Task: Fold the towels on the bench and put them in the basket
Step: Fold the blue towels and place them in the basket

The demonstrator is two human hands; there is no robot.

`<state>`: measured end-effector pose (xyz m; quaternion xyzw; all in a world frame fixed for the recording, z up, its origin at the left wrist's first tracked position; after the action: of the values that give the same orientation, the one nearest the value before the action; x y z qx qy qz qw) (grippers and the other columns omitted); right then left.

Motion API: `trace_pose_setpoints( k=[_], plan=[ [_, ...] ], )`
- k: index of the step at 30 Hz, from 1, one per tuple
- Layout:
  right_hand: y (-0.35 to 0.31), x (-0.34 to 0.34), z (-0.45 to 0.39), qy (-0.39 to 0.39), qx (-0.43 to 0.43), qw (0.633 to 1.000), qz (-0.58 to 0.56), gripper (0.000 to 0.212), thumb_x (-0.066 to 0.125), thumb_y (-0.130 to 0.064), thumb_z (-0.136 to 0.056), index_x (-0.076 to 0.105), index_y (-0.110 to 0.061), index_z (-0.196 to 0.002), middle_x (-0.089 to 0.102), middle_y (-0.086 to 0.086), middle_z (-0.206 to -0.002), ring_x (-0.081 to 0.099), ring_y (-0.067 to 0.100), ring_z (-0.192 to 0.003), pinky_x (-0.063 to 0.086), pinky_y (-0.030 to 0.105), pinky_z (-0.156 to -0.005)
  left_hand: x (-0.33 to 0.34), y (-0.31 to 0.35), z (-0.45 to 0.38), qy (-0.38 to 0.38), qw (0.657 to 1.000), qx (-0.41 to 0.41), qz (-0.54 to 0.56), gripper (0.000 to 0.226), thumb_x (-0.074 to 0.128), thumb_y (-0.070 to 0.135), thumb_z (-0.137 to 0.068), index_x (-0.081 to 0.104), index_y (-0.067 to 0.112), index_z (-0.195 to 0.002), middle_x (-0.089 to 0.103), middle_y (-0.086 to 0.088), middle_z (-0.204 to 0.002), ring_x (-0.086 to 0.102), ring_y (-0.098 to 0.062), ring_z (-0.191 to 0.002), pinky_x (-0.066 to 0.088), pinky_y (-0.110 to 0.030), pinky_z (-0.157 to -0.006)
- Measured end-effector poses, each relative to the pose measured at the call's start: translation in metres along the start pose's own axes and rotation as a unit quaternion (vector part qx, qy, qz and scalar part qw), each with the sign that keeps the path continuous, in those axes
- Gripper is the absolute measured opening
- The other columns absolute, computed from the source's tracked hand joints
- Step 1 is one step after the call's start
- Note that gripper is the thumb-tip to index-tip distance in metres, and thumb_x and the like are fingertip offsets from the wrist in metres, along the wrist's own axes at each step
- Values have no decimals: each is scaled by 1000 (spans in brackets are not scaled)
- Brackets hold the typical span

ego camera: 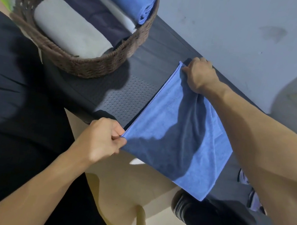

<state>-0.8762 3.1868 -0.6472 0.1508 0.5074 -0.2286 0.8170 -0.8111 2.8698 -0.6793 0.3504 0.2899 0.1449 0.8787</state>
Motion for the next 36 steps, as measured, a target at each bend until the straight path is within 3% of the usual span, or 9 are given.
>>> trace_pose_setpoints(
  k=[3,5,10,15,18,24,30,33,36],
  plan=[
    [-1,-6,-5,11,-28,998,-55,28,50,-32,-98,54,-7,-86,55,13,-87,55,36,-92,47,41,-81,-5,1,-3,11,997,21,-69,17,65,21,-86,67,11,-73,67,-4,-60,64,-17,-56,56,-35,-62],
    [-2,-6,-6,-18,-51,995,-85,36,59,-33,-94,47,-10,-69,44,6,-64,46,29,-66,41,34,-64,-6,-2,-6,27,998,3,-60,21,69,25,-85,67,11,-69,66,0,-57,59,-14,-52,52,-29,-60],
    [-2,-7,-12,-21,-63,988,-138,33,66,-33,-91,61,-3,-104,57,4,-91,53,22,-81,46,26,-60,-2,-3,-5,12,998,-5,-64,27,73,29,-82,66,12,-62,64,3,-51,54,-11,-45,49,-27,-52],
    [8,-31,-25,95,-13,963,-250,9,59,-22,-95,66,-17,-92,63,-3,-86,58,11,-82,42,20,-71,-16,5,-5,17,996,23,-90,27,66,24,-87,68,13,-62,66,4,-54,61,-8,-49,55,-28,-58],
    [-1,-35,-28,136,-3,948,-286,14,55,-17,-96,68,-13,-94,63,-4,-85,58,10,-81,46,20,-72,-29,3,-4,57,996,23,-68,23,69,24,-85,68,11,-66,65,-3,-56,63,-18,-57,53,-34,-60],
    [-6,-45,-1,184,-2,912,-366,24,54,-29,-97,59,-9,-110,58,-12,-82,54,-3,-70,38,1,-61,-46,-10,-1,86,994,-30,-62,28,73,31,-84,64,15,-63,67,3,-58,62,-12,-57,53,-36,-60],
    [87,-22,89,188,72,949,-241,14,60,-22,-86,65,-19,-100,62,-8,-84,55,10,-75,35,11,-61,-69,63,8,271,952,136,-51,6,64,15,-88,61,14,-93,59,1,-82,56,-21,-78,46,-36,-66],
    [145,22,125,115,179,949,-231,15,64,-23,-86,67,-16,-99,64,-3,-86,58,15,-81,42,23,-72,-20,123,-33,154,950,244,-124,34,55,13,-95,57,6,-128,56,-9,-123,49,-28,-115,43,-35,-91],
    [161,67,144,37,243,898,-365,16,68,-19,-86,69,-4,-87,68,14,-77,62,24,-74,56,47,-80,28,164,-87,42,933,275,-226,51,46,20,-100,37,2,-146,32,-12,-155,23,-28,-145,19,-35,-119]
  ],
)
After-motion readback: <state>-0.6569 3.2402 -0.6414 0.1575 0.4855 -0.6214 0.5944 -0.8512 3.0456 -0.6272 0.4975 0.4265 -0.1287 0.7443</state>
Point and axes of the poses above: each hand's wrist, its own z-axis away from the middle knuckle, its own x-axis out of the palm, y = z × x, the point moved 10 cm from there along -z, towards the middle knuckle
